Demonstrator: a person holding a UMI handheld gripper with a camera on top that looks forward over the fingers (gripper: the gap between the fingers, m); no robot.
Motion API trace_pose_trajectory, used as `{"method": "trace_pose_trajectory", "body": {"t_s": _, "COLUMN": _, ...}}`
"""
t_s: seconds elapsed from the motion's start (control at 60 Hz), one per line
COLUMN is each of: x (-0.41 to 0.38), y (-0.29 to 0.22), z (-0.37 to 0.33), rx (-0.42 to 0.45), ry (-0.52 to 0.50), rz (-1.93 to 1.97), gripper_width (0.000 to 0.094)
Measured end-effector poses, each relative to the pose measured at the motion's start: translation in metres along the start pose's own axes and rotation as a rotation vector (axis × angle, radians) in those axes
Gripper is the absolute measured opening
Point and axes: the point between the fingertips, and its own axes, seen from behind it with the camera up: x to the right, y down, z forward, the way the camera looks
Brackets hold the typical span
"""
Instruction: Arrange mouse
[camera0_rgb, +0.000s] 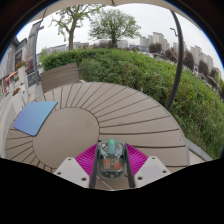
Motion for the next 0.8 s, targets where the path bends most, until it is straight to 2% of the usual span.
{"method": "trace_pose_trajectory", "body": {"t_s": 0.017, "x": 0.000, "y": 0.001, "z": -0.002, "rx": -0.006, "ry": -0.003, "rz": -0.012, "gripper_width": 0.0422}}
{"method": "trace_pose_trajectory", "body": {"t_s": 0.067, "x": -0.002, "y": 0.002, "z": -0.002, "rx": -0.034, "ry": -0.013, "rz": -0.007, "gripper_width": 0.0396}}
{"method": "trace_pose_trajectory", "body": {"t_s": 0.217, "x": -0.001, "y": -0.011, "z": -0.012, "rx": -0.082, "ry": 0.015, "rz": 0.072, "gripper_width": 0.0392}}
{"method": "trace_pose_trajectory", "body": {"t_s": 0.35, "x": -0.040, "y": -0.078, "z": -0.031, "rx": -0.015, "ry": -0.017, "rz": 0.068, "gripper_width": 0.0394}}
{"method": "trace_pose_trajectory", "body": {"t_s": 0.45, "x": -0.110, "y": -0.139, "z": -0.039, "rx": 0.059, "ry": -0.096, "rz": 0.051, "gripper_width": 0.0393}}
{"method": "trace_pose_trajectory", "body": {"t_s": 0.533, "x": -0.174, "y": -0.162, "z": -0.037, "rx": 0.072, "ry": -0.147, "rz": 0.067, "gripper_width": 0.0392}}
{"method": "trace_pose_trajectory", "body": {"t_s": 0.65, "x": -0.265, "y": -0.163, "z": -0.013, "rx": 0.060, "ry": -0.168, "rz": 0.060, "gripper_width": 0.0392}}
{"method": "trace_pose_trajectory", "body": {"t_s": 0.8, "x": -0.348, "y": -0.130, "z": 0.033, "rx": 0.034, "ry": -0.139, "rz": 0.037, "gripper_width": 0.0400}}
